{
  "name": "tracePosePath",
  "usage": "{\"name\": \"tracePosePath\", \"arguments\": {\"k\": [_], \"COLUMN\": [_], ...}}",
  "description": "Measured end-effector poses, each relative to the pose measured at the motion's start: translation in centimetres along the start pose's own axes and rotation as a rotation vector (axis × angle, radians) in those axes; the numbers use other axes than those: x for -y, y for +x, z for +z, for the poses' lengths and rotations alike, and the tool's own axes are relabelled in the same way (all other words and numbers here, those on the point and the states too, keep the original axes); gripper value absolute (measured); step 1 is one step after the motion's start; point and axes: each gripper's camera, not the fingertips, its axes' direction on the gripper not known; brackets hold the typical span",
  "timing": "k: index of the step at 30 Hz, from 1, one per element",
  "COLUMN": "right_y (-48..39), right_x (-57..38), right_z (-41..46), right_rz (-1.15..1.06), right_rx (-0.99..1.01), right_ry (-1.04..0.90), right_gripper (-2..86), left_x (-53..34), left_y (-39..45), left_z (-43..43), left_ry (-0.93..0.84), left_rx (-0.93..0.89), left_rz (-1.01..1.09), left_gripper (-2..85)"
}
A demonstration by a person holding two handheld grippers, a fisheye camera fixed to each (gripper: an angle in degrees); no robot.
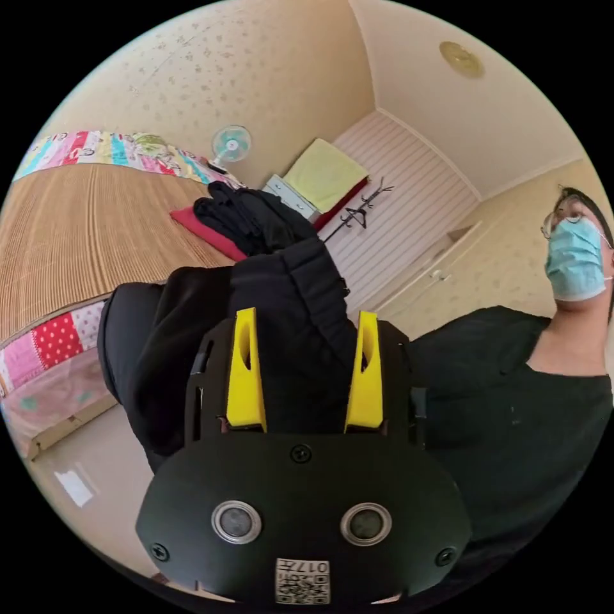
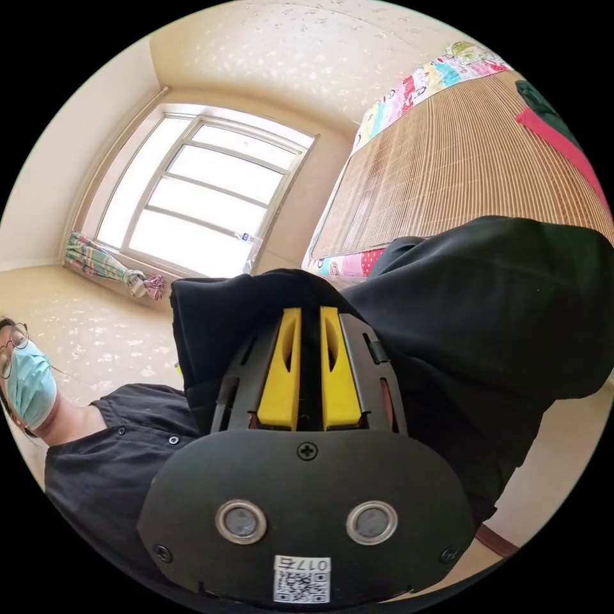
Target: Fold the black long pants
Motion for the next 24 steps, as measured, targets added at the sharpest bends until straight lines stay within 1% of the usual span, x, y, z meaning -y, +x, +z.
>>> {"name": "tracePosePath", "arguments": {"k": [1,3,4,7,9,11,12,14,15,18,19,21,24], "right_y": [-0.5,-1.4,-1.9,-2.7,-4.2,-7.5,-8.4,-10.5,-10.7,-10.8,-10.6,-10.6,-11.8], "right_x": [0.2,0.2,0.0,0.2,0.5,1.3,1.4,1.9,1.9,1.9,1.9,2.1,2.0], "right_z": [1.3,3.0,3.9,7.8,10.3,13.9,15.0,19.6,20.5,23.2,24.3,25.9,29.0], "right_rz": [-0.013,-0.029,-0.029,-0.02,-0.08,-0.262,-0.318,-0.469,-0.482,-0.487,-0.488,-0.495,-0.562], "right_rx": [-0.005,-0.035,-0.074,-0.08,-0.167,-0.351,-0.404,-0.609,-0.626,-0.609,-0.622,-0.645,-0.737], "right_ry": [-0.008,0.013,0.053,0.072,0.051,-0.033,-0.067,-0.21,-0.235,-0.26,-0.27,-0.302,-0.363], "right_gripper": [2.6,2.3,2.1,1.8,1.8,1.8,1.9,2.1,2.2,2.6,2.9,3.5,4.4], "left_x": [0.2,0.6,0.7,0.7,0.7,0.4,-0.2,-1.2,-1.4,0.0,0.3,0.2,0.3], "left_y": [0.1,0.5,0.6,-1.7,-4.0,-6.4,-7.7,-8.5,-8.6,-9.3,-9.7,-10.0,-10.6], "left_z": [0.9,1.7,1.3,-0.8,-2.3,-4.0,-5.9,-8.8,-10.4,-11.2,-10.8,-10.3,-8.9], "left_ry": [0.039,0.075,0.112,0.183,0.193,0.214,0.263,0.344,0.364,0.251,0.209,0.204,0.197], "left_rx": [0.091,0.151,0.18,0.155,0.1,0.022,-0.016,0.008,0.032,0.044,0.05,0.047,0.037], "left_rz": [-0.051,-0.068,-0.07,-0.135,-0.189,-0.246,-0.265,-0.277,-0.286,-0.312,-0.336,-0.356,-0.371], "left_gripper": [21.5,21.5,21.2,20.8,20.7,20.2,18.9,18.4,19.3,23.6,23.9,24.0,22.3]}}
